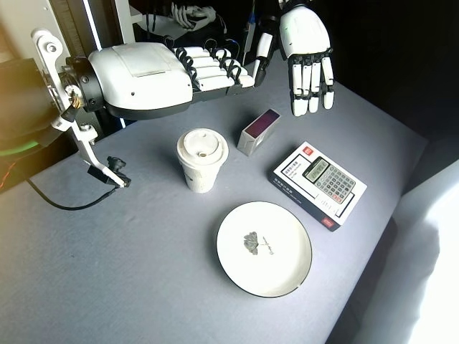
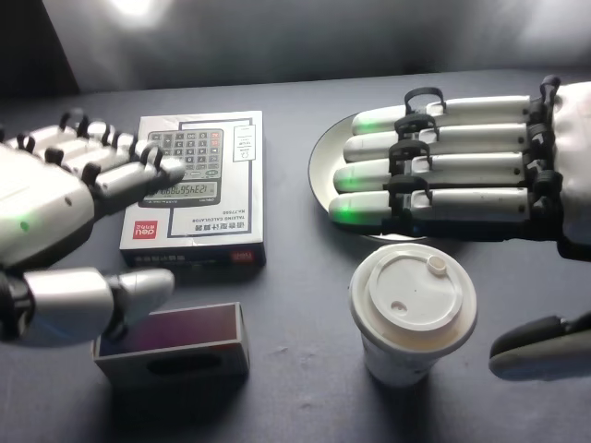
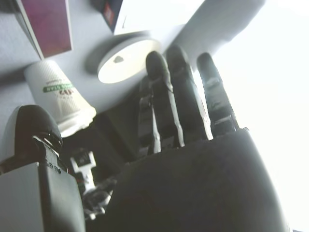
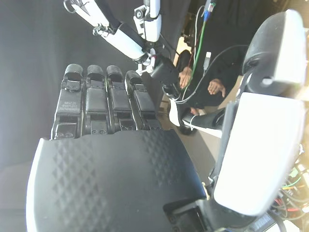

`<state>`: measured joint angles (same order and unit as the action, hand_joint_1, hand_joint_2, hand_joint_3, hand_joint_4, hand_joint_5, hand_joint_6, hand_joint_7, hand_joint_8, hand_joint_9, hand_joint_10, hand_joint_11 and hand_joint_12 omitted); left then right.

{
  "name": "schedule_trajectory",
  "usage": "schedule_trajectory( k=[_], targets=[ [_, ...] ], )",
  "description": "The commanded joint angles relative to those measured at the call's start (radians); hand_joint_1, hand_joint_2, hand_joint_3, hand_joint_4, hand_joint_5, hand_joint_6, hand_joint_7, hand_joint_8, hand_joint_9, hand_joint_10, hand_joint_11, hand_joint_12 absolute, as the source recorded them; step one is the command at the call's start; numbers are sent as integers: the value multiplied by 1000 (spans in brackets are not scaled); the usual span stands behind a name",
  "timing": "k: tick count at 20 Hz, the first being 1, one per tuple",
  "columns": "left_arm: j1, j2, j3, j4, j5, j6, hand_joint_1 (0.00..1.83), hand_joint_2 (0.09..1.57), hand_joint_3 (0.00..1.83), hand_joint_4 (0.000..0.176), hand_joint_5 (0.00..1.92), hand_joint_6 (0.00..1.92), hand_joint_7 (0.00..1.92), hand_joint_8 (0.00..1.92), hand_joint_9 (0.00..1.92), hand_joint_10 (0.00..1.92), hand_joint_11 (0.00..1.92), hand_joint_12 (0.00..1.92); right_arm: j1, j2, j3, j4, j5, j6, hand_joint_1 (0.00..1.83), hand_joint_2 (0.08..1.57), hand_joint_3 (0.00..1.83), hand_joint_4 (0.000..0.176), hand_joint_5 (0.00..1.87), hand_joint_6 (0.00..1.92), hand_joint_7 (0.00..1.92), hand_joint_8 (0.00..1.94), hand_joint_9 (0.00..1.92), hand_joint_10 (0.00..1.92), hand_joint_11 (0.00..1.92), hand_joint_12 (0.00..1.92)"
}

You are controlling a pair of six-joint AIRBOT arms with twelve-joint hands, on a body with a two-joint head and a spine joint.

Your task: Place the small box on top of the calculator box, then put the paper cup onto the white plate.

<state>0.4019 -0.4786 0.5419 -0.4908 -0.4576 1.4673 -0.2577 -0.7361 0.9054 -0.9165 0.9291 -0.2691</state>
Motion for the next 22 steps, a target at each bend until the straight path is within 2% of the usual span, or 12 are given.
schedule_trajectory(
  k=[1,6,9,12,14,15,16,17,18,21,22],
  targets=[
    [-17,8,7,4,-80,13,0,1329,29,0,48,5,38,1,28,2,0,66,14,10,-3,68,88,4,4,1243,23,0,0,0,0,0,0,0,0,0],
    [-67,8,14,-34,5,81,0,1312,0,0,72,2,61,2,51,4,0,136,14,10,-4,68,87,5,0,1264,17,0,0,0,0,0,0,0,0,0],
    [-74,7,13,-40,19,116,30,1226,0,0,78,2,87,3,88,5,0,255,14,10,-4,68,87,5,0,1269,15,0,5,2,0,0,0,0,20,9],
    [-78,5,8,-141,17,210,333,1086,0,0,50,2,55,1,59,1,0,181,14,10,-4,68,87,5,0,1265,9,0,0,0,0,0,0,0,15,7],
    [-83,-1,9,-175,15,248,665,1052,0,0,1,0,3,0,5,0,0,48,14,10,-4,68,87,6,0,1269,8,0,14,5,4,1,9,3,41,21],
    [-87,-5,10,-213,17,285,955,1017,0,0,0,0,0,0,0,0,0,9,14,10,-4,68,87,6,0,1272,8,0,15,5,0,0,3,1,38,22],
    [-86,-12,12,-241,18,300,1132,1006,0,0,0,0,0,0,0,0,0,1,14,10,-4,68,87,6,6,1282,12,0,2,0,0,0,0,0,7,8],
    [-77,-20,15,-264,17,306,1186,1009,0,0,0,0,0,0,0,0,0,0,14,10,-4,68,87,6,24,1277,7,0,6,2,0,0,0,0,26,19],
    [-53,-36,16,-294,-10,306,1170,1023,0,0,0,0,0,0,0,0,0,0,15,10,-4,68,87,6,54,1262,7,0,53,0,37,0,54,0,8,307],
    [-2,-62,-3,-339,-97,306,1134,1032,0,0,0,0,0,0,0,0,0,0,15,10,-5,68,87,11,69,1267,3,0,32,0,10,1,20,2,0,248],
    [15,-69,-11,-355,-116,306,1121,1041,0,0,0,0,0,0,0,0,0,0,15,10,-6,68,86,13,53,1276,4,0,6,0,1,0,3,0,0,141]
  ],
)
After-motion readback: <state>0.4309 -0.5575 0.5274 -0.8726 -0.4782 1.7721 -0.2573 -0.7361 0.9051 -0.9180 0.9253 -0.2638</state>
